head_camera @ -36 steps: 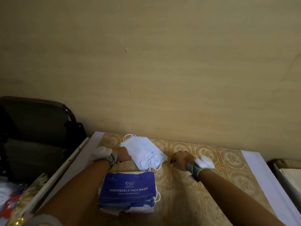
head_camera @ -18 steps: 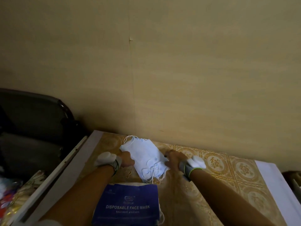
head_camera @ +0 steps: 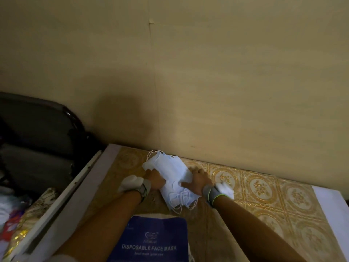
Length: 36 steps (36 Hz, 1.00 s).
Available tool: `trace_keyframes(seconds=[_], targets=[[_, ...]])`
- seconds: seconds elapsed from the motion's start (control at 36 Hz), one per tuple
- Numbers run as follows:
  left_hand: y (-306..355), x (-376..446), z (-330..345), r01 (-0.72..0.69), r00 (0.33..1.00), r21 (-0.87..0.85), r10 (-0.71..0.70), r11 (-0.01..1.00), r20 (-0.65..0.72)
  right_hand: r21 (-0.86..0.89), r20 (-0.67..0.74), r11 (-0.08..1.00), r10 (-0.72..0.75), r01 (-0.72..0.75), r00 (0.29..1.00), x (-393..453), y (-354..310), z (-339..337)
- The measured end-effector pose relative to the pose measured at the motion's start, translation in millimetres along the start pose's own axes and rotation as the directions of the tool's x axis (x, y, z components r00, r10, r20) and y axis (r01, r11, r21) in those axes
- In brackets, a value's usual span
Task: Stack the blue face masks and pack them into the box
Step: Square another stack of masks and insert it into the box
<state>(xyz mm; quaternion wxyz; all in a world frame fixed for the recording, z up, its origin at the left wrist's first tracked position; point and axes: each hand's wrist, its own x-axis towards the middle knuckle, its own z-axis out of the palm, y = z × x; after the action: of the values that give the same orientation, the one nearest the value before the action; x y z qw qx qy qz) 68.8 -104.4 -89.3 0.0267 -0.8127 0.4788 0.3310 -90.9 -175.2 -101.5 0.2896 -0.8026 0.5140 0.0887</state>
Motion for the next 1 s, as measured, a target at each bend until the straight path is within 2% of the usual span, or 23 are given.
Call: trace_keyframes(seconds=[0.14, 0.19, 0.31, 0.42, 0.47, 0.61, 0.67, 0.75, 0.78, 0.83, 0.86, 0.94, 1.0], targets=[[4, 1, 1, 0.011, 1.000, -0.018, -0.012, 1.000, -0.016, 0.166, 0.021, 0.986, -0.020, 0.016, 1.000, 6, -3, -2], [5, 3, 2, 0.017, 1.000, -0.026, -0.018, 1.000, -0.017, 0.138, 0.015, 0.990, -0.003, 0.001, 1.000, 6, -3, 1], [10, 0, 3, 0.096, 0.994, -0.168, -0.103, 0.981, -0.034, 0.054, 0.047, 0.997, 0.059, -0.062, 0.997, 2, -6, 4], [13, -3, 5, 0.055, 0.998, -0.212, -0.063, 0.976, -0.031, 0.182, 0.119, 0.979, 0.068, -0.089, 0.991, 0, -10, 5], [15, -5, 5, 0.006, 1.000, -0.218, -0.011, 0.976, -0.020, 0.162, 0.153, 0.984, 0.042, -0.067, 0.987, -4, -12, 6], [23, -15, 5, -0.025, 0.999, -0.296, 0.018, 0.955, -0.027, 0.161, 0.073, 0.987, -0.028, 0.015, 0.997, -9, -13, 7], [23, -16, 6, -0.005, 1.000, -0.435, 0.006, 0.901, 0.001, 0.187, 0.063, 0.981, -0.054, 0.041, 0.997, -12, -13, 2], [24, -17, 5, 0.016, 0.999, -0.650, 0.020, 0.759, 0.048, 0.241, 0.056, 0.968, -0.082, 0.066, 0.995, -19, -16, -3], [27, -17, 3, 0.036, 0.995, -0.737, 0.045, 0.675, 0.090, 0.280, 0.042, 0.958, -0.078, 0.063, 0.996, -18, -17, -2], [34, -21, -1, 0.084, 0.987, -0.894, 0.087, 0.440, 0.136, 0.332, 0.015, 0.939, -0.106, 0.095, 0.994, -22, -18, -3], [37, -22, -4, 0.102, 0.985, -0.918, 0.088, 0.382, 0.146, 0.350, 0.006, 0.928, -0.139, 0.128, 0.990, -24, -19, -4], [40, -24, -12, 0.096, 0.988, -0.941, 0.081, 0.324, 0.128, 0.404, -0.014, 0.889, -0.229, 0.215, 0.973, -30, -21, -7], [41, -29, -17, 0.081, 0.989, -0.935, 0.092, 0.346, 0.120, 0.461, -0.010, 0.850, -0.282, 0.255, 0.959, -37, -23, -10]])
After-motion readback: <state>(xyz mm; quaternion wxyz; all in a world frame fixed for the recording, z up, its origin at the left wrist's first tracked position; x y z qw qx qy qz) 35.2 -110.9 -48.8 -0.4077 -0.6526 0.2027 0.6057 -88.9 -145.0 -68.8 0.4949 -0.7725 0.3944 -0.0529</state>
